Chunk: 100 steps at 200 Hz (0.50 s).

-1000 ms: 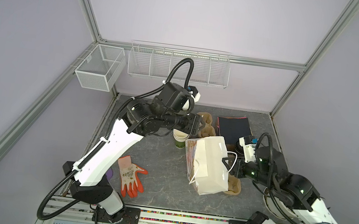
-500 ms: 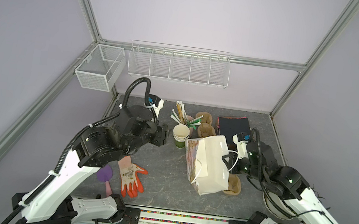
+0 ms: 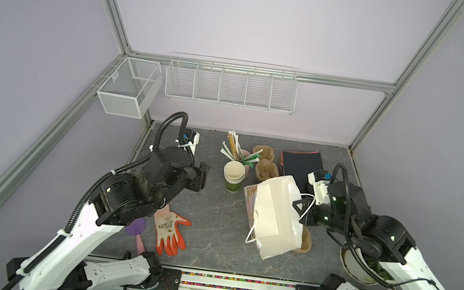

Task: Pack a coffee takeout order
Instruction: Pick up the takeout bag from the center of the table.

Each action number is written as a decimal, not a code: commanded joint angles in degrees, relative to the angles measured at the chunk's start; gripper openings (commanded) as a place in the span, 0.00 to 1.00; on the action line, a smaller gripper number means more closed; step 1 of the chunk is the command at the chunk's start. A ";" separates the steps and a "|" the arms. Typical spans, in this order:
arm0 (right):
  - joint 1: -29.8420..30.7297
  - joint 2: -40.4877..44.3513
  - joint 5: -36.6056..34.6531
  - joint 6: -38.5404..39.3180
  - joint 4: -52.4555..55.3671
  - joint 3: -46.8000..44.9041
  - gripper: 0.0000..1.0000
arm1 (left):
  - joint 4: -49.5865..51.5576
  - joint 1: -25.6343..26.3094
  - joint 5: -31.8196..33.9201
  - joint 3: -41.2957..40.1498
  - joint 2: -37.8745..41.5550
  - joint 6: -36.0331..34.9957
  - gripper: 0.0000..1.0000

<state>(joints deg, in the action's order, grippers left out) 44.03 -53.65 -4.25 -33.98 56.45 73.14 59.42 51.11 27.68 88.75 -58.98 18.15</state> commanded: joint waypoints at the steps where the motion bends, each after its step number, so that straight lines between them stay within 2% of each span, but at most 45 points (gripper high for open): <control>1: 0.42 0.77 1.89 -5.35 5.00 1.29 0.07 | -0.79 -0.20 2.60 -1.03 -0.03 -1.36 0.67; 18: 0.43 1.24 3.95 -8.02 4.99 0.49 0.07 | -1.04 -0.14 2.73 -1.81 -0.24 -1.55 0.67; 64: 0.33 -1.35 1.52 -7.99 5.78 0.25 0.07 | -3.03 -0.17 2.86 -4.04 0.01 -1.68 0.69; 100: -0.58 -7.28 1.44 -6.88 3.58 1.44 0.07 | -3.55 -0.17 3.93 -4.50 -0.84 -2.96 0.71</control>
<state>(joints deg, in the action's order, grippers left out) 43.97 -57.54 -2.31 -40.32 61.91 73.25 56.82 51.11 29.76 84.90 -59.40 16.84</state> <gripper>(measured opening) 0.071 0.702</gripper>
